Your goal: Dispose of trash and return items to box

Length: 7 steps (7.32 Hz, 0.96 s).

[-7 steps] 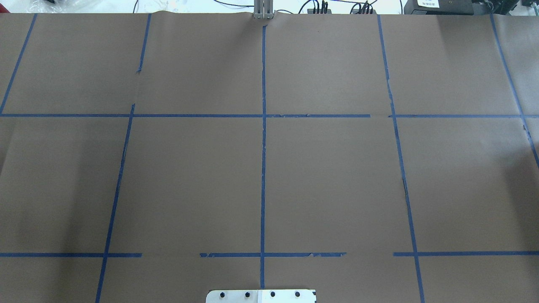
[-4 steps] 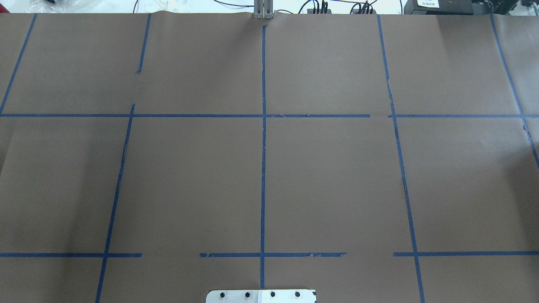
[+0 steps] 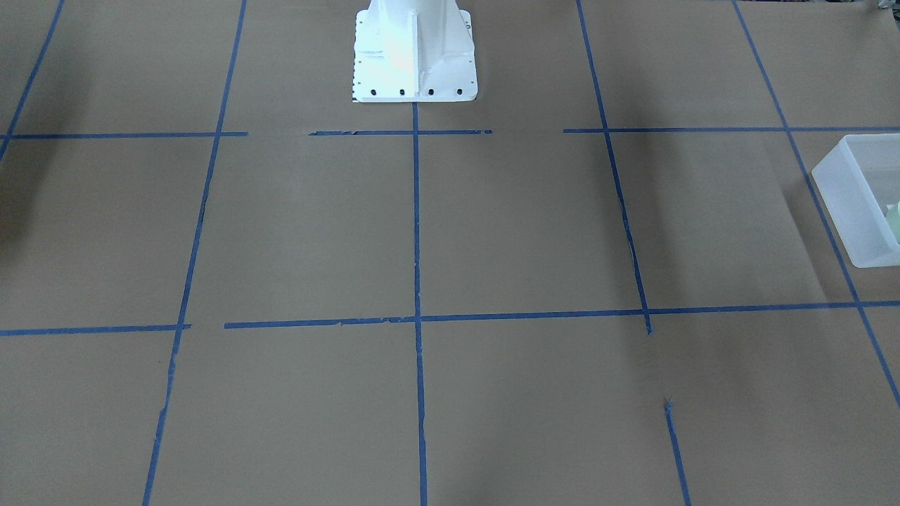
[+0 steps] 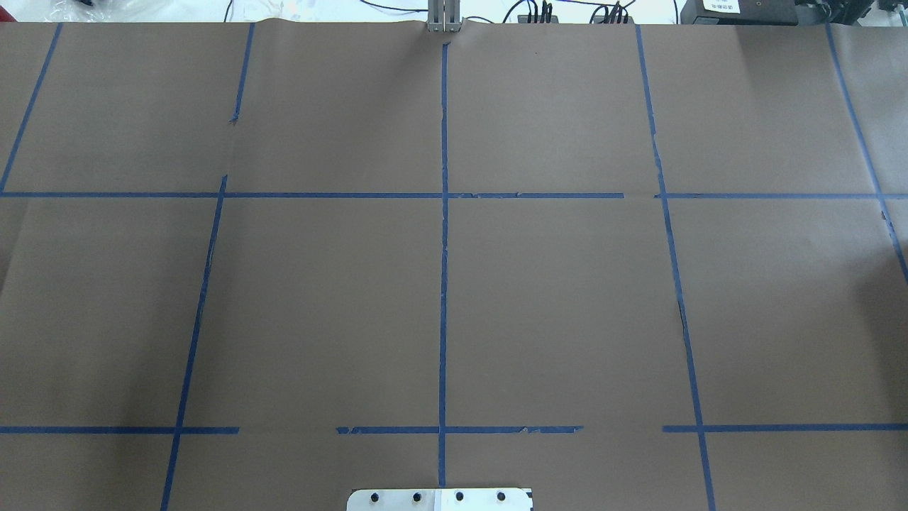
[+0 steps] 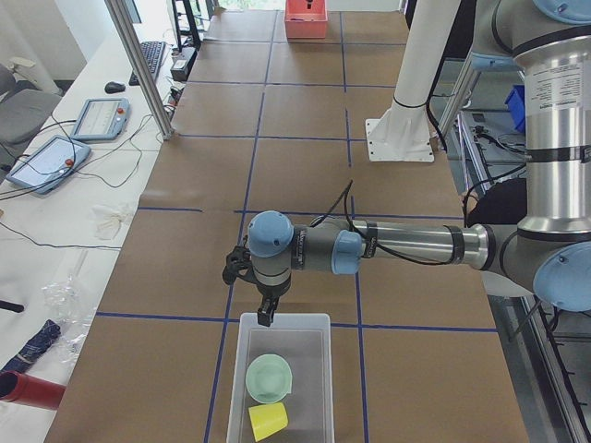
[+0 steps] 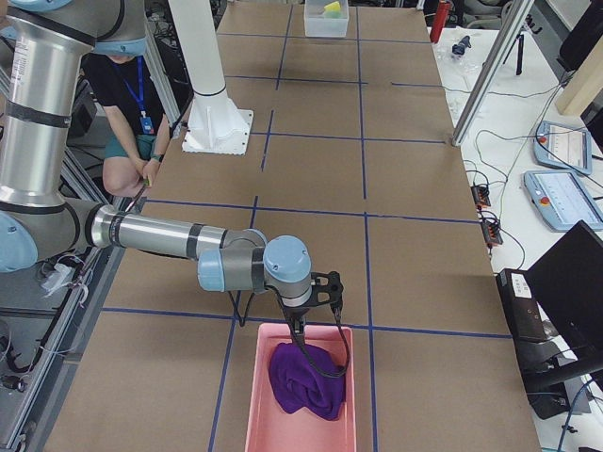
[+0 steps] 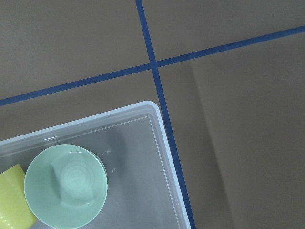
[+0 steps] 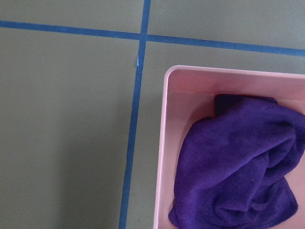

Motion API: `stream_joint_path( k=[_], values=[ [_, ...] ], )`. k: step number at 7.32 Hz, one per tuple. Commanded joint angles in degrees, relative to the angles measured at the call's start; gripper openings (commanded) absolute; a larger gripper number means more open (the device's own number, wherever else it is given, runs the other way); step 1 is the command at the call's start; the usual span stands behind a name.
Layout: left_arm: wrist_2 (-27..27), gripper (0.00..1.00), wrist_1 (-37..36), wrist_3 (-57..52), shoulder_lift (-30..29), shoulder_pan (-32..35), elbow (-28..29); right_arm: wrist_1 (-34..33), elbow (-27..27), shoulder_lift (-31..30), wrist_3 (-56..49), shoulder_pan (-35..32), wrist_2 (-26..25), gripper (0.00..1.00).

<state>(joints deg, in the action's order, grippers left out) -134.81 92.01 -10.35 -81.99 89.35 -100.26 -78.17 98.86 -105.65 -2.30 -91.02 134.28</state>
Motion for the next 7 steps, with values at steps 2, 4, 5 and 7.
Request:
stream_joint_path(
  k=[2, 4, 5, 7],
  values=[
    [0.07, 1.0, -0.08, 0.07, 0.78, 0.39, -0.28, 0.12, -0.16, -0.26, -0.07, 0.23, 0.01, 1.0],
    [0.07, 1.0, -0.08, 0.07, 0.78, 0.39, -0.19, 0.12, -0.33, -0.34, -0.07, 0.75, 0.01, 1.0],
    [0.07, 1.0, -0.08, 0.07, 0.78, 0.39, -0.19, 0.12, -0.33, -0.52, -0.07, 0.75, 0.01, 1.0],
    [0.07, 1.0, -0.08, 0.07, 0.78, 0.39, -0.19, 0.21, -0.33, -0.52, -0.07, 0.93, 0.01, 1.0]
  ],
)
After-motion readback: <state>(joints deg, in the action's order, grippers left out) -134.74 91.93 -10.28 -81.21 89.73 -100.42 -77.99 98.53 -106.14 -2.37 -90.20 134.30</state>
